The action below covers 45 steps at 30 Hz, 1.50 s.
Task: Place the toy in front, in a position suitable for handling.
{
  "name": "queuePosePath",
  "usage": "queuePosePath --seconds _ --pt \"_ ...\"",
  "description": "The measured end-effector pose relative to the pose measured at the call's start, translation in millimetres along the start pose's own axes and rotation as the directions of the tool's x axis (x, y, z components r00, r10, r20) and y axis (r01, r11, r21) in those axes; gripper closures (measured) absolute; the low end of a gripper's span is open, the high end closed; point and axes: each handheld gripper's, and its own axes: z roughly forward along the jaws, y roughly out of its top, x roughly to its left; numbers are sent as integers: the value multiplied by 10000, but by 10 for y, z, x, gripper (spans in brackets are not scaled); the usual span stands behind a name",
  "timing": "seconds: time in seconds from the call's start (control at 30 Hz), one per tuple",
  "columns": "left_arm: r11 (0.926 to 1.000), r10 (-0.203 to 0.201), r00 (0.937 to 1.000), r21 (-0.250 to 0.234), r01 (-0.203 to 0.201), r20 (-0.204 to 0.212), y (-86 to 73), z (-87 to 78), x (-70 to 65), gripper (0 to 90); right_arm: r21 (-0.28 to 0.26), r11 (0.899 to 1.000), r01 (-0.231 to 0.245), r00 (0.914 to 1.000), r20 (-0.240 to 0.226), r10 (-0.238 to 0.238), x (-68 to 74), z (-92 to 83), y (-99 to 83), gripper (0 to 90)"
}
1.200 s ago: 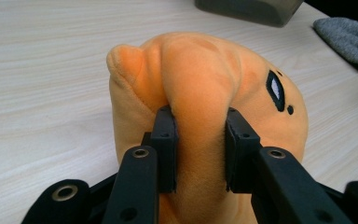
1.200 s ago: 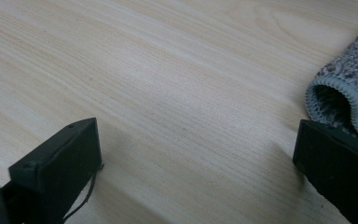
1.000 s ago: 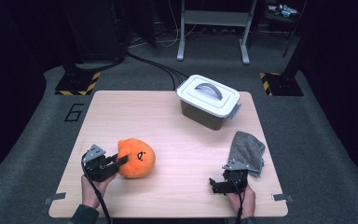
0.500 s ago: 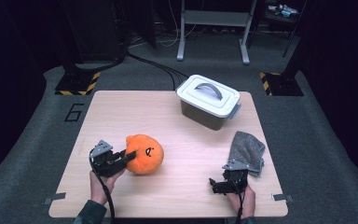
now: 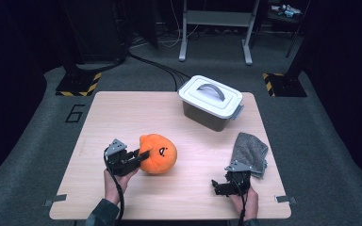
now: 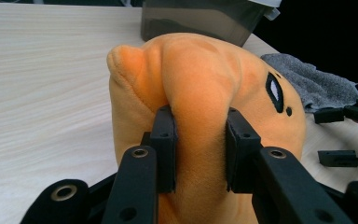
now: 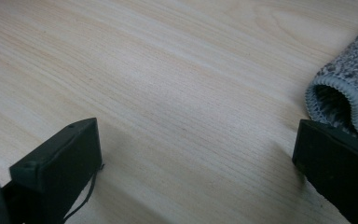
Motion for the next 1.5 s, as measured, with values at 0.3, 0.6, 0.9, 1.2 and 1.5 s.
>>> queuePosePath --seconds 0.3,0.6,0.9,1.2,1.5 --pt "9998 -171 9992 56 169 354 38 240 -122 691 -4 10000 7 10000 0 -7 0 0 0 3" --pt "9998 -210 9986 86 206 488 34 437 -262 687 -10 10000 13 10000 -5 -13 0 0 -1 5" --pt "9994 -277 9976 234 263 639 7 640 -420 681 37 9999 140 9999 -58 -139 -7 -7 -4 8" --pt "9973 -362 9973 664 319 642 -104 809 -523 658 24 9999 130 9999 -97 -129 -6 -7 -5 9" --pt "9963 -225 9985 839 183 497 -75 786 -501 425 18 9999 134 9999 -109 -134 -6 -7 -4 12"
